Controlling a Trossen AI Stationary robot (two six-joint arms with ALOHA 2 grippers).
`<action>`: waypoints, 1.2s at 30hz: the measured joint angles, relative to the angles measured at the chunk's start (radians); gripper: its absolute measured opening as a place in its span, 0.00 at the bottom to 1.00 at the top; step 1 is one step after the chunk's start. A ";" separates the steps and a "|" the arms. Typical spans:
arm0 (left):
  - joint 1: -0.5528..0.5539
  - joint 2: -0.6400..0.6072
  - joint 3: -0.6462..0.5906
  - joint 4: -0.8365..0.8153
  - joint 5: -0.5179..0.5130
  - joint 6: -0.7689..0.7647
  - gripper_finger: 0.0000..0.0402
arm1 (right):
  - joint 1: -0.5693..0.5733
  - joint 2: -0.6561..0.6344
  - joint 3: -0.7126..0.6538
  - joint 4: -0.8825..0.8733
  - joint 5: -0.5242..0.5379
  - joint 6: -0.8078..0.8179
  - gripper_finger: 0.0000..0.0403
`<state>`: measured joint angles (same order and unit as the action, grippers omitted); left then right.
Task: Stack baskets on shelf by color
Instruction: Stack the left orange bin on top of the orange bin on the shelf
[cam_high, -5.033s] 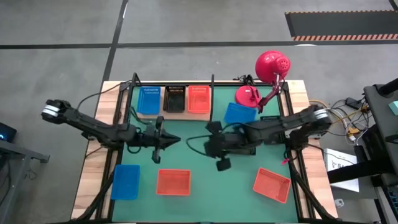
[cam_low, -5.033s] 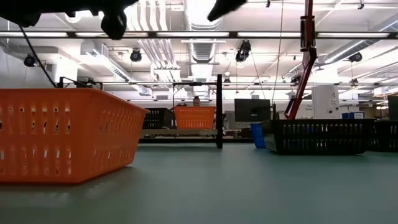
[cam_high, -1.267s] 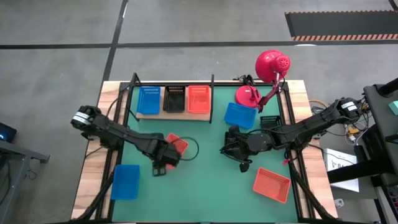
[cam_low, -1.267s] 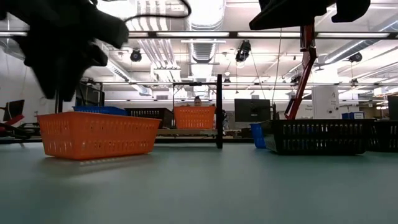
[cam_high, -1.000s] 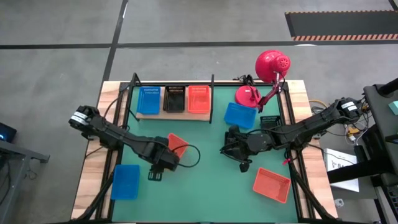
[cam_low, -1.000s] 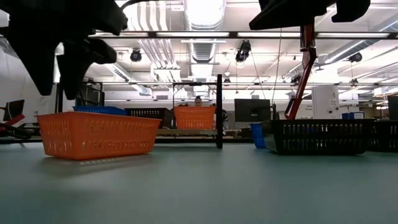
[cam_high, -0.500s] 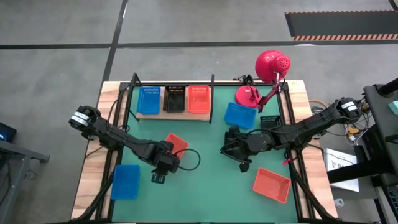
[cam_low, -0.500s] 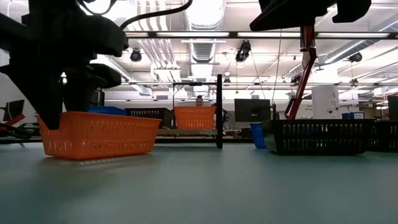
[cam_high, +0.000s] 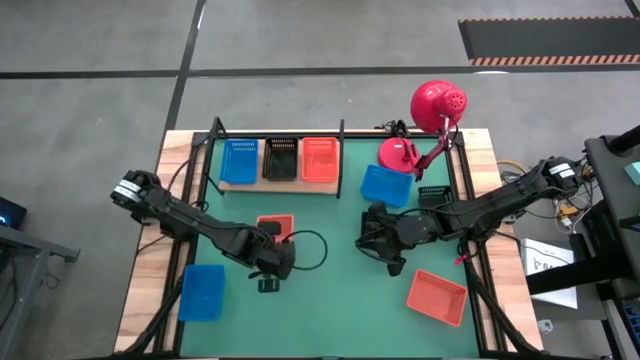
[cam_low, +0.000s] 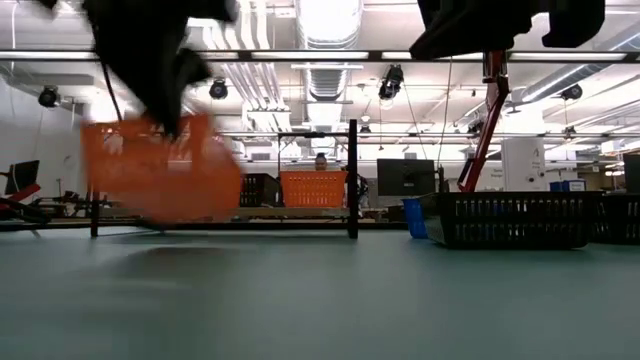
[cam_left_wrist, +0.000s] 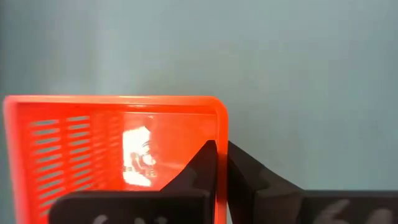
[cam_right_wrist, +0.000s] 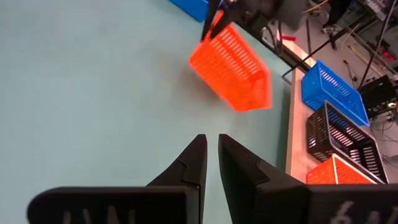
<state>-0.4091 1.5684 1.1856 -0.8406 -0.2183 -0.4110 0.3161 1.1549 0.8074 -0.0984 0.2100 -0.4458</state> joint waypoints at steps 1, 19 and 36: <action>0.000 0.000 0.043 -0.021 -0.018 0.000 0.00 | 0.000 -0.006 -0.001 -0.007 0.000 0.000 0.08; 0.251 -0.002 0.387 -0.105 -0.263 0.335 0.00 | -0.084 -0.271 -0.222 0.210 -0.164 -0.025 0.08; 0.591 0.048 0.306 0.191 -0.093 0.519 0.00 | -0.083 -0.369 -0.248 0.133 -0.156 0.043 0.08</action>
<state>0.1821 1.6163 1.4913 -0.6498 -0.3115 0.1080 0.2329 0.7856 0.5598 0.0351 0.0544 -0.4030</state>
